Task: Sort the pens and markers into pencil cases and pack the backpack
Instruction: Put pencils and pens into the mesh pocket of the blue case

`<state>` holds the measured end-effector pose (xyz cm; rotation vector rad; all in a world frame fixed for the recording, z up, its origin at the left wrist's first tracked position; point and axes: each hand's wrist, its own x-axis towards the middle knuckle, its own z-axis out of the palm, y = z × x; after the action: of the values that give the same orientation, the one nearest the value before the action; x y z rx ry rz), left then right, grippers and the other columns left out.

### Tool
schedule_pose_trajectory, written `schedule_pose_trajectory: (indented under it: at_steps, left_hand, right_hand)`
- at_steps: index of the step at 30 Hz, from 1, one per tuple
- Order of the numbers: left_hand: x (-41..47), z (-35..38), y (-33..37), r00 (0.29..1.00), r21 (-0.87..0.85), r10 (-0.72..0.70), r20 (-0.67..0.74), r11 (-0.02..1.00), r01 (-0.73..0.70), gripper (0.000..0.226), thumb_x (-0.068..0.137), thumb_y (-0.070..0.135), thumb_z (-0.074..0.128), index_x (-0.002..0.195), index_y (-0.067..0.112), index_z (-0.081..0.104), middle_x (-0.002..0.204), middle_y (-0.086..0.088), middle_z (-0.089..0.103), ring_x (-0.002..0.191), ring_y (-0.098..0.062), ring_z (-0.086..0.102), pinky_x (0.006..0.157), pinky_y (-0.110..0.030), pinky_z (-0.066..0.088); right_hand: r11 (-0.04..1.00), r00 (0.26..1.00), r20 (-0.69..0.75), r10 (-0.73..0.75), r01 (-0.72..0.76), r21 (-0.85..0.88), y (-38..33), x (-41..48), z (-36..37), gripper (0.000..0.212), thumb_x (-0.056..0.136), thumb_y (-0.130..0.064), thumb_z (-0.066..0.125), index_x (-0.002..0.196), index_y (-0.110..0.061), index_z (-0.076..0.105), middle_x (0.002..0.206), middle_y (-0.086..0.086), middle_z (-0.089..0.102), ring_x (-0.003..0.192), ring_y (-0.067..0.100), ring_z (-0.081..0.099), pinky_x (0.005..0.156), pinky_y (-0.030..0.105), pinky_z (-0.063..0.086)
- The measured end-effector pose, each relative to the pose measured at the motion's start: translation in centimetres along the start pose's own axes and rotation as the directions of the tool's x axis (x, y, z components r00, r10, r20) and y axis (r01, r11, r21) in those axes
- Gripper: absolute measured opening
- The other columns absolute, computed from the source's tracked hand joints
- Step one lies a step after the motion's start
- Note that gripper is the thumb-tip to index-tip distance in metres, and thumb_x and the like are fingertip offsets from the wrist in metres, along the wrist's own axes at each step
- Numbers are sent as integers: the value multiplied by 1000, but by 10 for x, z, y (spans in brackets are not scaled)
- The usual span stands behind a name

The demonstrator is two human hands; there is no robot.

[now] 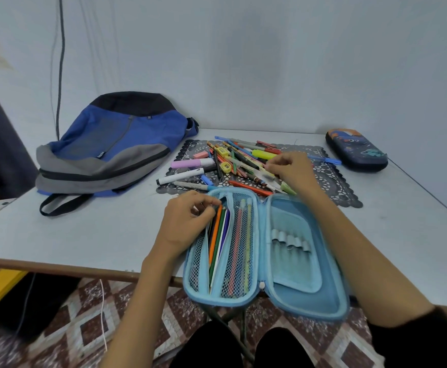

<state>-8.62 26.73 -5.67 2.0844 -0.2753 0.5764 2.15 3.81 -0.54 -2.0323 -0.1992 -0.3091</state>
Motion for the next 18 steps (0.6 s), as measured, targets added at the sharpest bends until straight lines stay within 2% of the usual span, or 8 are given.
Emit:
schedule_pose_trajectory:
  at_steps: [4, 7, 9, 12, 14, 18]
  left_hand:
    - [0, 0, 1, 1000, -11, -7, 6, 1000, 7, 17, 79, 26, 62, 87, 37, 72, 85, 8, 68, 72, -4, 56, 65, -17, 44]
    - [0, 0, 1, 1000, -28, -12, 6, 1000, 12, 18, 79, 26, 63, 86, 40, 71, 85, 7, 68, 73, -4, 56, 67, -20, 45]
    - [-1, 0, 0, 1000, -37, -16, 4, 999, 16, 19, 79, 25, 63, 85, 42, 70, 86, 7, 69, 72, -4, 56, 67, -20, 45]
    - [-1, 0, 0, 1000, -39, -18, 0, 999, 18, 19, 80, 26, 64, 85, 42, 71, 86, 8, 69, 72, -4, 56, 67, -21, 45]
    - [-1, 0, 1, 1000, -41, -20, 2, 999, 20, 19, 80, 26, 64, 85, 42, 71, 86, 8, 69, 73, -4, 56, 67, -20, 45]
    - [-1, 0, 2, 1000, -43, -13, 4, 999, 13, 20, 80, 26, 63, 85, 45, 69, 86, 9, 68, 73, -5, 57, 66, -19, 45]
  right_hand:
    - [974, 993, 99, 64, -41, -221, 16, 3, -2, 8, 77, -16, 79, 74, -18, 72, 68, -10, 65, 61, 6, 55, 62, 27, 46]
    - [960, 993, 114, 44, -10, -280, 19, 4, 0, 8, 74, -16, 81, 72, -18, 74, 67, -13, 65, 64, 5, 59, 66, 29, 48]
    - [947, 992, 123, 33, 8, -321, 15, 6, 3, 12, 75, -17, 80, 68, -23, 72, 71, -8, 69, 66, 8, 62, 66, 30, 51]
    - [898, 991, 134, 7, 53, -438, 2, 10, 11, 7, 79, -21, 76, 73, -23, 73, 77, -4, 71, 61, 5, 56, 52, 22, 37]
    - [858, 994, 105, -16, 67, -509, -7, 12, 20, 4, 82, -23, 73, 79, -21, 75, 74, -6, 67, 62, 6, 55, 50, 20, 31]
    - [759, 996, 82, -38, 83, -646, -15, 13, 39, 11, 85, -27, 71, 85, -18, 78, 82, -1, 72, 69, 13, 56, 57, 24, 37]
